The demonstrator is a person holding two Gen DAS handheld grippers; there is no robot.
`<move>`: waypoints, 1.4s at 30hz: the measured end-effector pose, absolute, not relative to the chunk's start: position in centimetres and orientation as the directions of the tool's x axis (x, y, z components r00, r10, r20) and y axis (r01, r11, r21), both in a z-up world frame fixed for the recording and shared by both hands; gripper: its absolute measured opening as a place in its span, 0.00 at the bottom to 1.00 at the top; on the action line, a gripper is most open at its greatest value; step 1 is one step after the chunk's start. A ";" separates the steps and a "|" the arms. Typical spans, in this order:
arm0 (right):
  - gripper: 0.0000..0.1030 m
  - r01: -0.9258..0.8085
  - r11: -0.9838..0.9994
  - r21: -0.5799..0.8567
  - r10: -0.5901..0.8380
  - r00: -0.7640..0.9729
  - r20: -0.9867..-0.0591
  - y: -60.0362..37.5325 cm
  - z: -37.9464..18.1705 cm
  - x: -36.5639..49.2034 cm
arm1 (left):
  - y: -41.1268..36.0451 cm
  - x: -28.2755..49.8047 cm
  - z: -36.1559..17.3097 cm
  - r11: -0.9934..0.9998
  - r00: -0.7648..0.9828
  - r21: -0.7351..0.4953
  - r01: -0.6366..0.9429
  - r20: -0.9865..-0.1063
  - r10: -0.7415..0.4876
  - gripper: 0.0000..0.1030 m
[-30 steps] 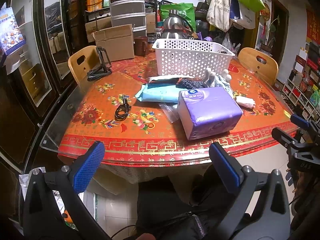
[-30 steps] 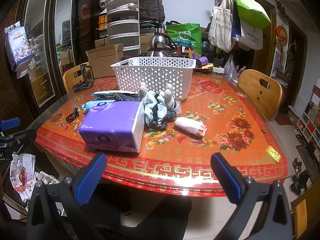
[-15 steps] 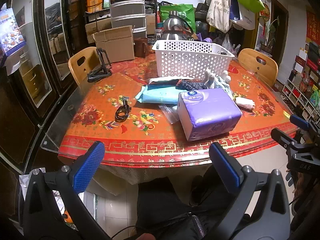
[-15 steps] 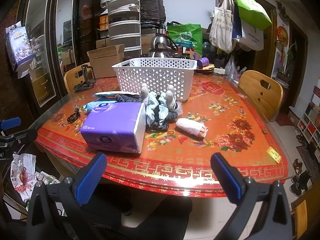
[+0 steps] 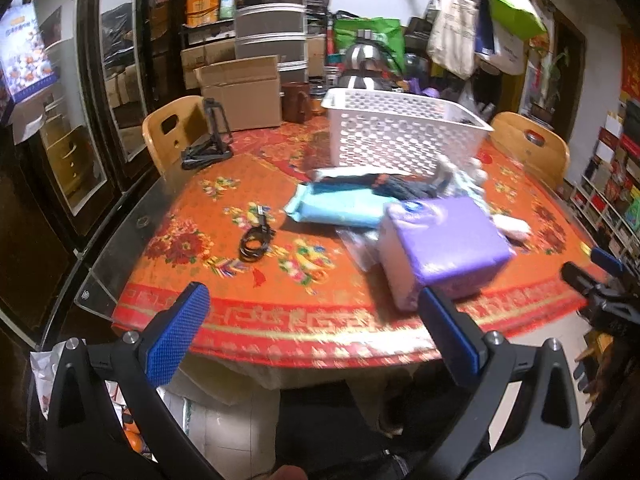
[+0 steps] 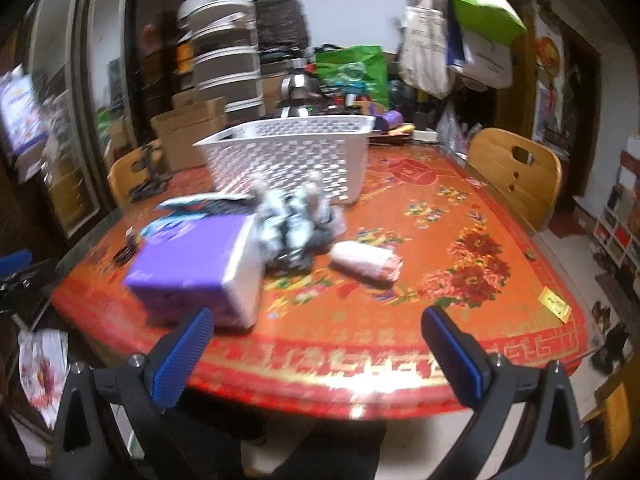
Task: Organize soft objects
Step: 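Grasp the pink rolled towel with the right tool while the left tool grasps the black cable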
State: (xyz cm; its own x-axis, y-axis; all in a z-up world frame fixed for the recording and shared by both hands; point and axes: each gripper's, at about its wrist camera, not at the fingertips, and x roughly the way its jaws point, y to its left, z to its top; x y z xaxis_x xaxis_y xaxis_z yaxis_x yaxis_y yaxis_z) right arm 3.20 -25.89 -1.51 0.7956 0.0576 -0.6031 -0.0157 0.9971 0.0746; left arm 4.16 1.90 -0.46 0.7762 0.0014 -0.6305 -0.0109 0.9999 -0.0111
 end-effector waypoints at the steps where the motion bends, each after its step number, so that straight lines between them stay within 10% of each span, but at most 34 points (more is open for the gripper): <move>1: 1.00 0.011 0.997 0.072 0.035 0.791 -0.611 -26.7 -2.2 4.2 | 2.3 4.7 -0.8 1.000 0.776 -0.017 -0.020 -0.631 0.005 1.00; 23: 1.00 0.003 0.997 0.081 0.058 0.675 -0.736 -30.6 -7.1 16.3 | 9.6 18.8 -10.7 0.994 0.634 -0.095 -0.053 -0.772 -0.040 1.00; 37: 0.78 -0.029 0.999 0.035 0.045 0.614 -0.788 -29.8 -7.9 18.8 | 9.0 22.0 -12.0 0.998 0.622 -0.030 -0.049 -0.783 0.007 0.36; 42: 0.56 -0.037 0.999 0.037 0.052 0.633 -0.773 -29.7 -7.8 18.5 | 8.9 21.9 -12.0 0.999 0.627 -0.035 -0.041 -0.779 -0.001 0.35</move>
State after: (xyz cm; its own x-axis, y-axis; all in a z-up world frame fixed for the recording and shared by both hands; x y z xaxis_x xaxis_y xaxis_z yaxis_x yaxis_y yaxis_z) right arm 18.46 -29.71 -7.77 0.6327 0.0524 -0.7726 -0.0370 0.9986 0.0375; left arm 21.91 8.86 -11.95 0.6275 -0.0012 -0.7786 -0.0414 0.9985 -0.0348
